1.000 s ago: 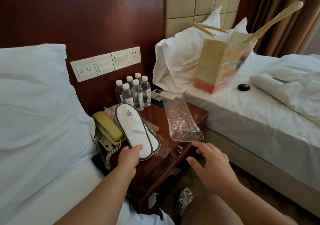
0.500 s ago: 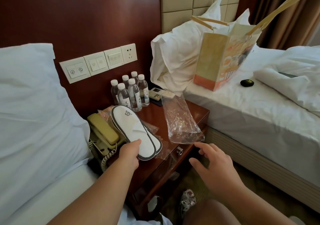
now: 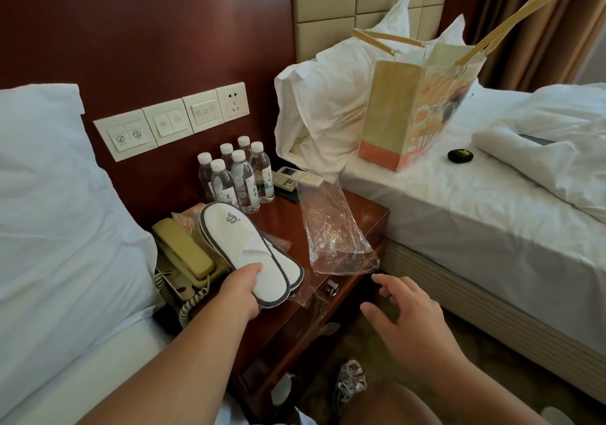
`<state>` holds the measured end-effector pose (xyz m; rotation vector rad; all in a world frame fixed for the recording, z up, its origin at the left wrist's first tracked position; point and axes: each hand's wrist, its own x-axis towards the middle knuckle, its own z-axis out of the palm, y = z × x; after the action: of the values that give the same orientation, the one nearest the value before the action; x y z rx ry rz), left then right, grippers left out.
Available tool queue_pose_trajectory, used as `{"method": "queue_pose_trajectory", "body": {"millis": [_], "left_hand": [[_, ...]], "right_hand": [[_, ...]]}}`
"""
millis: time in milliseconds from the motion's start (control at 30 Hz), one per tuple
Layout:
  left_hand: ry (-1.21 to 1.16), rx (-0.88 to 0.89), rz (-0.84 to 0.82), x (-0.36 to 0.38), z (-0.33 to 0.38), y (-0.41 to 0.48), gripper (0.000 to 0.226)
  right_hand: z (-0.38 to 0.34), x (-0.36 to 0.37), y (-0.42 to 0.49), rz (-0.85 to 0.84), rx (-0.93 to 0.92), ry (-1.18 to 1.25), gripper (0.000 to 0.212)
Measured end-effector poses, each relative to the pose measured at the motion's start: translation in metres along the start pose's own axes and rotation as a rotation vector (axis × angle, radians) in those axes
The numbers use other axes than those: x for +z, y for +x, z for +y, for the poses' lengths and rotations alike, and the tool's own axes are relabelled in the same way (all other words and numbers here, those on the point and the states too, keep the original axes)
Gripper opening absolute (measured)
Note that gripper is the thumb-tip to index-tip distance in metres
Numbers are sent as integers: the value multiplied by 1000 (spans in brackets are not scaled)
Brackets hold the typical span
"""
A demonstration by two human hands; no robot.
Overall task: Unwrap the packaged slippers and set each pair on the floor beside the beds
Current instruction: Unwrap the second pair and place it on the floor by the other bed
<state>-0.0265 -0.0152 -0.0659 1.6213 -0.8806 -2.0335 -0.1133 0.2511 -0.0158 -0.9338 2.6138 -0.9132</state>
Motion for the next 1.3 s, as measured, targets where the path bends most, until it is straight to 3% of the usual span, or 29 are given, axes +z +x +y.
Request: {"method": "queue_pose_trajectory", "body": {"millis": [233,467,867,1133,1300], "left_hand": [[108,154,16,10,4,5,45],[71,370,-44,14,13,-26,41],[154,619,-447,27,10,-147,48],[286,717,-647,41,-26,-249,69],[252,748,-723,53,-48,-302,36]], "right_hand": [[4,-6,1,16,6,21,54],[-4,-20,-4,35,-8,44,55],[-47,-76,-27,104,-116,248,58],[-56,-127,-67,143,-89,475,81],[-51,-159,-101,161,-58,629,73]]}}
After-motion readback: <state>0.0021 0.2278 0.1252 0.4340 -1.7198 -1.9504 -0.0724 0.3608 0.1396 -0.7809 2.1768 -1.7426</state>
